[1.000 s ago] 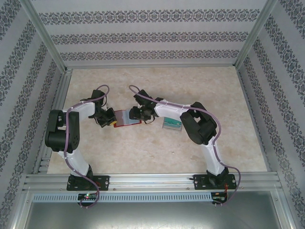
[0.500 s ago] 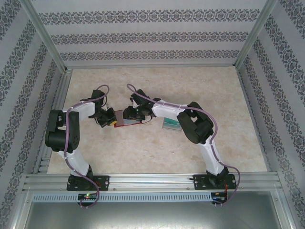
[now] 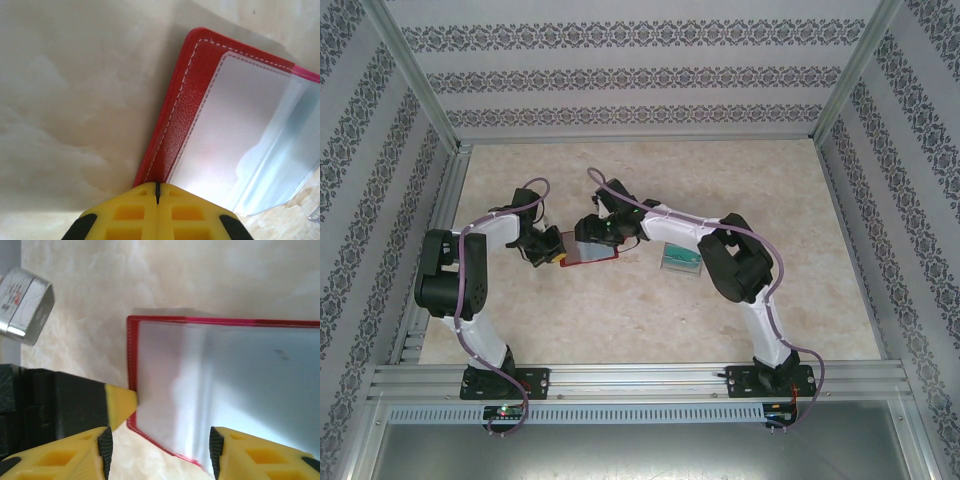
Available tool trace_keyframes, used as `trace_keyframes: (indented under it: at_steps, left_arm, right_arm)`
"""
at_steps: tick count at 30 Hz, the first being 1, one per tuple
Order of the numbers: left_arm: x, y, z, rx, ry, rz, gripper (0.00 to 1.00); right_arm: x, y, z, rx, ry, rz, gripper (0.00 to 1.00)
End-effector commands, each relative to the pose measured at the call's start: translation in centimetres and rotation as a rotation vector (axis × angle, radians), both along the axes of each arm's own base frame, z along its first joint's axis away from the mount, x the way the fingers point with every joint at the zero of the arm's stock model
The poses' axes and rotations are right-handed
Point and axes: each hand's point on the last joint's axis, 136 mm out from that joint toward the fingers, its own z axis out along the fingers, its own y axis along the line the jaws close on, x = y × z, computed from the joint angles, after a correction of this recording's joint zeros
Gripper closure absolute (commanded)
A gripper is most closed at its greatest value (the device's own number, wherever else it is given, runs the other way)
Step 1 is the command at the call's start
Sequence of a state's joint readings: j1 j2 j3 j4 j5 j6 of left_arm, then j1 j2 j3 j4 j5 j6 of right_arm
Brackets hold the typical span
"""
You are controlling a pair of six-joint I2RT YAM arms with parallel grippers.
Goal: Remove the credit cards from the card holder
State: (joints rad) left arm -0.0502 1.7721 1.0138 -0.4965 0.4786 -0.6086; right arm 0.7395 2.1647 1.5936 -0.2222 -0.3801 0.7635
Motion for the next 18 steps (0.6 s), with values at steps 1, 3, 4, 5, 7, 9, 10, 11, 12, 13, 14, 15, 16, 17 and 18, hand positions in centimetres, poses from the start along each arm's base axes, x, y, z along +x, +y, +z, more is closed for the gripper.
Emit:
trace_keyframes:
  at_steps: [1, 3, 4, 5, 7, 9, 10, 11, 12, 13, 14, 15, 16, 17, 18]
  left_arm:
    - [-0.1, 0.0, -0.7, -0.004, 0.009, -0.01, 0.94]
    - [0.0, 0.0, -0.7, -0.004, 0.008, -0.01, 0.95]
    - [0.0, 0.0, -0.7, -0.006, 0.008, -0.01, 0.94]
    - [0.0, 0.0, -0.6, -0.007, 0.007, -0.01, 0.95]
    - [0.1, 0.0, -0.7, -0.007, 0.006, -0.012, 0.95]
    - [0.0, 0.0, -0.7, -0.008, 0.01, -0.012, 0.95]
    - [0.0, -0.1, -0.8, -0.009, 0.011, -0.012, 0.95]
    - [0.0, -0.1, -0.8, -0.01, 0.012, -0.012, 0.95]
    - [-0.1, -0.1, -0.9, -0.01, 0.014, -0.012, 0.95]
    - [-0.1, -0.1, -0.9, -0.014, 0.014, -0.012, 0.95]
    - [-0.1, -0.2, -0.9, -0.016, 0.014, -0.012, 0.95]
    - [0.0, -0.2, -0.8, -0.017, 0.013, -0.013, 0.95]
    - [0.0, -0.2, -0.8, -0.016, 0.012, -0.012, 0.95]
    - [0.0, -0.2, -0.9, -0.018, 0.012, -0.013, 0.95]
    - [0.0, -0.2, -0.8, -0.02, 0.012, -0.012, 0.95]
  right_arm:
    - [0.8, -3.4, -0.2, -0.088, -0.026, -0.065, 0.43]
    - [0.5, -4.0, -1.2, -0.111, -0.003, -0.067, 0.43]
    - [0.3, -4.2, -1.8, -0.117, 0.009, -0.063, 0.43]
    - [0.1, -4.2, -2.2, -0.121, 0.019, -0.058, 0.43]
    - [-0.3, -3.9, -2.9, -0.119, 0.04, -0.048, 0.43]
    - [-0.5, -3.6, -3.4, -0.115, 0.05, -0.04, 0.43]
    - [-0.6, -3.3, -3.7, -0.114, 0.053, -0.035, 0.43]
    - [-0.6, -3.2, -3.9, -0.119, 0.058, -0.034, 0.43]
    - [-0.6, -3.2, -4.2, -0.125, 0.063, -0.032, 0.43]
    - [-0.7, -3.1, -4.5, -0.124, 0.074, -0.028, 0.43]
    - [-0.8, -2.9, -4.7, -0.121, 0.082, -0.027, 0.43]
    - [-1.0, -2.8, -4.9, -0.126, 0.09, -0.025, 0.43]
    - [-1.1, -2.6, -5.1, -0.128, 0.097, -0.018, 0.43]
    - [-1.4, -2.2, -5.2, -0.126, 0.101, -0.008, 0.43]
    - [-1.5, -2.0, -5.3, -0.125, 0.104, -0.003, 0.43]
